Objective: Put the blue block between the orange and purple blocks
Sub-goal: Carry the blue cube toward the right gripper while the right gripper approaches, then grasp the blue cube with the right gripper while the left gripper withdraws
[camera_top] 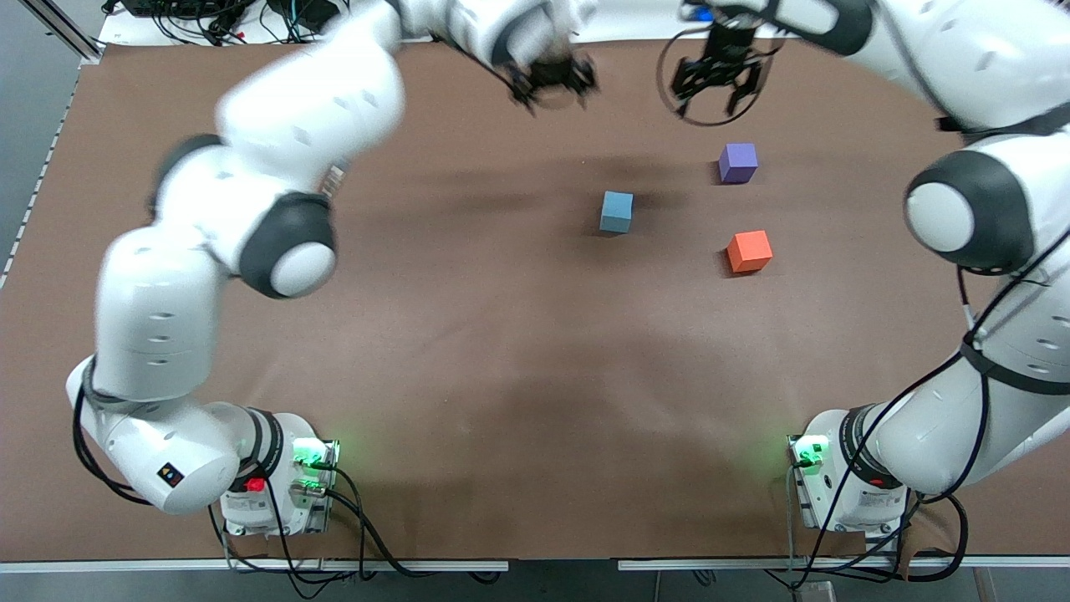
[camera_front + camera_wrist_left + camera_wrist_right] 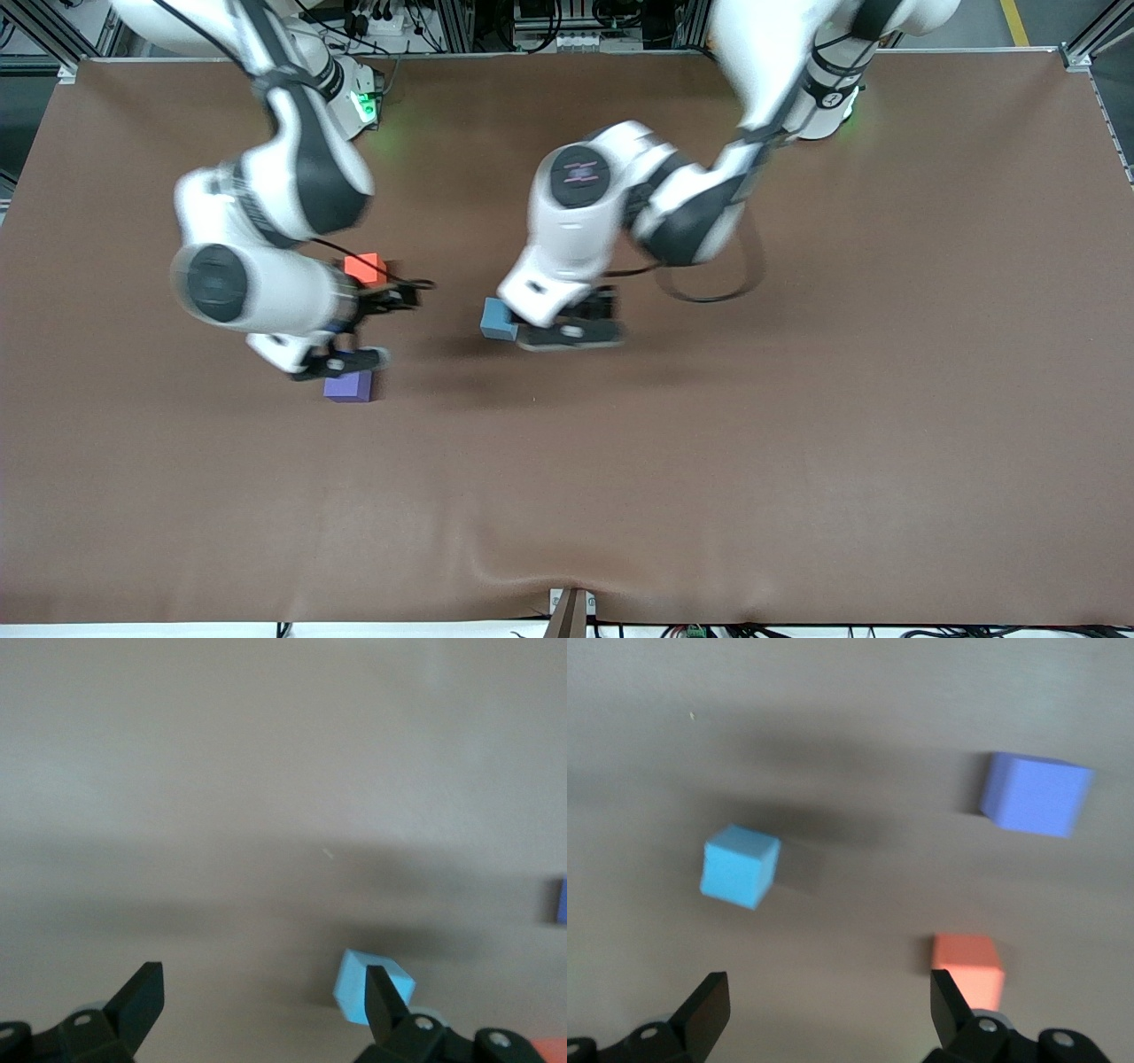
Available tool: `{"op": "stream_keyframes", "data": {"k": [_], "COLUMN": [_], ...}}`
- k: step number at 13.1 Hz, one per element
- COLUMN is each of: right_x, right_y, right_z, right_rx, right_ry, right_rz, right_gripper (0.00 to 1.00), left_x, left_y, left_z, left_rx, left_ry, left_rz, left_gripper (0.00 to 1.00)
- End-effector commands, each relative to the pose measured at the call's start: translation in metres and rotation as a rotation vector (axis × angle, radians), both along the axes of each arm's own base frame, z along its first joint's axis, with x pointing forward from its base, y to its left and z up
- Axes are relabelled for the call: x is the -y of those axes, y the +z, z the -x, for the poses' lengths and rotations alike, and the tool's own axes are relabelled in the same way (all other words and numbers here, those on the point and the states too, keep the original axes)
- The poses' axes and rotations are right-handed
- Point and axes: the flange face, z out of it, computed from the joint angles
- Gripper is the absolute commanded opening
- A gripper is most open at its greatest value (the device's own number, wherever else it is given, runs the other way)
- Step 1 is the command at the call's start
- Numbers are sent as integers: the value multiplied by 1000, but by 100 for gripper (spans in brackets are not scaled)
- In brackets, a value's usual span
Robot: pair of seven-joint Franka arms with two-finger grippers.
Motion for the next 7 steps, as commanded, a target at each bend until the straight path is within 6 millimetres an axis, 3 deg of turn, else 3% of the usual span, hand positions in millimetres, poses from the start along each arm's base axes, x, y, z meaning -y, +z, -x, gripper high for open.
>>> {"op": "stream_keyframes", "data": {"k": [1,3,7], "right_x": [-55,-88,-98], "right_y": [-51,-87,-144], "right_z": [10,25,45], "right_rx": [45,97,33], "right_ry": [-104,-224,-270], "right_rz": [28,47,119], "right_gripper": [100,100,100], "left_x": [-98,-168,-294], "left_y": [64,97,128], "left_z": [-24,-29,-26], "left_rx": [-15,-82,-96], "left_ry": [9,15,-13], "left_rz": [-36,-84,-111], "left_gripper": [100,100,100]}}
